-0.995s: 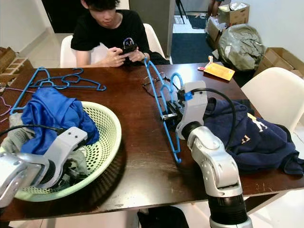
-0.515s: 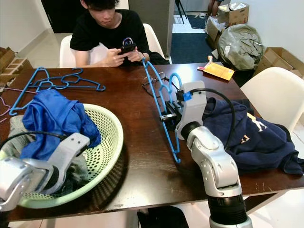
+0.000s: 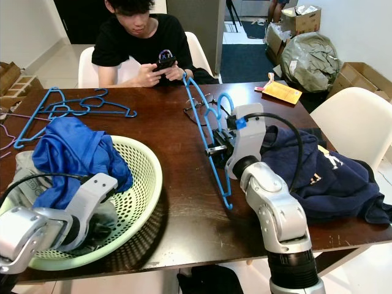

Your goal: Hang hanger

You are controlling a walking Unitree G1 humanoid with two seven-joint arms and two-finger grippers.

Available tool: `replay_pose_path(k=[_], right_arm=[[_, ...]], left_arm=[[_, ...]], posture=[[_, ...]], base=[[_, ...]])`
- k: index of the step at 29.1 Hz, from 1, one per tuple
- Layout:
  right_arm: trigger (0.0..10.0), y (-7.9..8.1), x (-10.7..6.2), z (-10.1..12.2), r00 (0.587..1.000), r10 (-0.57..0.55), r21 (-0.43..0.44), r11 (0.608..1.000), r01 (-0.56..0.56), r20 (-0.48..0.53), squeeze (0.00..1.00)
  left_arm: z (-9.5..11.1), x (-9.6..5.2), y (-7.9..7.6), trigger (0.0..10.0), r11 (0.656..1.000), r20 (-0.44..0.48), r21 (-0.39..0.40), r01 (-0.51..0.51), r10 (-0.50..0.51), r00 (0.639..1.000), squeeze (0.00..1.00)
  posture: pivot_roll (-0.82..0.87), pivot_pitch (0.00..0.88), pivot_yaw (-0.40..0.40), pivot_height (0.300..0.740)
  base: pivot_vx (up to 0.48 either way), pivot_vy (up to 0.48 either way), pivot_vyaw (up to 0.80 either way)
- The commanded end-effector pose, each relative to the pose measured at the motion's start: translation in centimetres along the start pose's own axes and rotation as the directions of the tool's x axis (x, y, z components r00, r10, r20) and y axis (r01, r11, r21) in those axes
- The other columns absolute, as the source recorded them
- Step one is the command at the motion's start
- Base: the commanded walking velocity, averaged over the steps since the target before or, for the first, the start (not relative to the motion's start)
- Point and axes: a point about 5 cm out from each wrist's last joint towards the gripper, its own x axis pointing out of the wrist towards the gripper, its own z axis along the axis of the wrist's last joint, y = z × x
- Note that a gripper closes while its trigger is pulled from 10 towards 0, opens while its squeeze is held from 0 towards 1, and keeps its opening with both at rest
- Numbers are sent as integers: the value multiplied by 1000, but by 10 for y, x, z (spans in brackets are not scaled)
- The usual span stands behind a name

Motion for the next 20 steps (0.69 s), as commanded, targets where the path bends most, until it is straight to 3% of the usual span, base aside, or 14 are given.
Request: replay_pose_path(k=[1, 5, 7, 8, 9, 10, 11, 13, 14, 15, 16, 18, 19, 20], right_arm=[[10000, 0, 1, 1, 1000, -2, -17, 1000, 2, 2, 0], [10000, 0, 2, 2, 1000, -6, -16, 1000, 6, 5, 0], [10000, 0, 3, 2, 1000, -9, -12, 1000, 10, 9, 0], [10000, 0, 3, 2, 1000, -9, -12, 1000, 10, 9, 0], [10000, -1, 4, 2, 1000, -12, -7, 1000, 12, 13, 0], [10000, -1, 5, 3, 1000, -15, 2, 1000, 15, 17, 0], [10000, -1, 5, 3, 1000, -15, 2, 1000, 15, 17, 0], [10000, -1, 7, 3, 999, -20, 21, 1000, 19, 27, 0], [10000, -1, 7, 4, 999, -21, 27, 999, 21, 30, 0], [10000, -1, 7, 4, 999, -21, 27, 999, 21, 30, 0], [10000, -1, 8, 4, 999, -23, 33, 999, 22, 32, 0], [10000, -1, 8, 4, 999, -23, 33, 999, 22, 32, 0], [10000, -1, 8, 4, 999, -26, 41, 999, 24, 35, 0], [10000, -1, 8, 4, 999, -26, 41, 999, 24, 35, 0]], left_arm=[[-7, 6, -2, 0, 1000, -37, -21, 3, -4, 999, 0], [6, 1, 8, 0, 999, 41, -44, -31, 33, 999, 0], [30, -10, 18, 0, 995, 182, -85, -47, 61, 981, 0], [30, -10, 18, 0, 995, 182, -85, -47, 61, 981, 0], [51, -23, 25, 0, 993, 301, -111, -51, 82, 950, 0], [76, -42, 34, 0, 989, 444, -145, -39, 100, 891, 0], [76, -42, 34, 0, 989, 444, -145, -39, 100, 891, 0], [120, -91, 48, 0, 979, 697, -200, 48, 107, 709, 0], [132, -109, 51, 0, 975, 761, -204, 91, 99, 641, 0], [132, -109, 51, 0, 975, 761, -204, 91, 99, 641, 0], [145, -130, 55, 0, 964, 829, -205, 168, 79, 554, 0], [145, -130, 55, 0, 964, 829, -205, 168, 79, 554, 0], [157, -152, 55, 0, 957, 889, -167, 236, 43, 455, 0], [157, -152, 55, 0, 957, 889, -167, 236, 43, 455, 0]], posture=[[40, 104, -31, 735], [43, 100, -29, 735], [49, 97, -29, 735], [49, 97, -29, 735], [54, 94, -27, 735], [61, 91, -26, 735], [61, 91, -26, 735], [68, 89, -25, 735], [68, 89, -25, 735], [68, 89, -25, 735], [78, 84, -23, 735], [78, 84, -23, 735], [84, 82, -23, 735], [84, 82, -23, 735]], base=[[0, 0, 0], [0, 0, 0], [0, 0, 0], [0, 0, 0], [0, 0, 0], [0, 0, 0], [0, 0, 0], [0, 0, 0], [0, 0, 0], [0, 0, 0], [0, 0, 0], [0, 0, 0], [0, 0, 0], [0, 0, 0]])
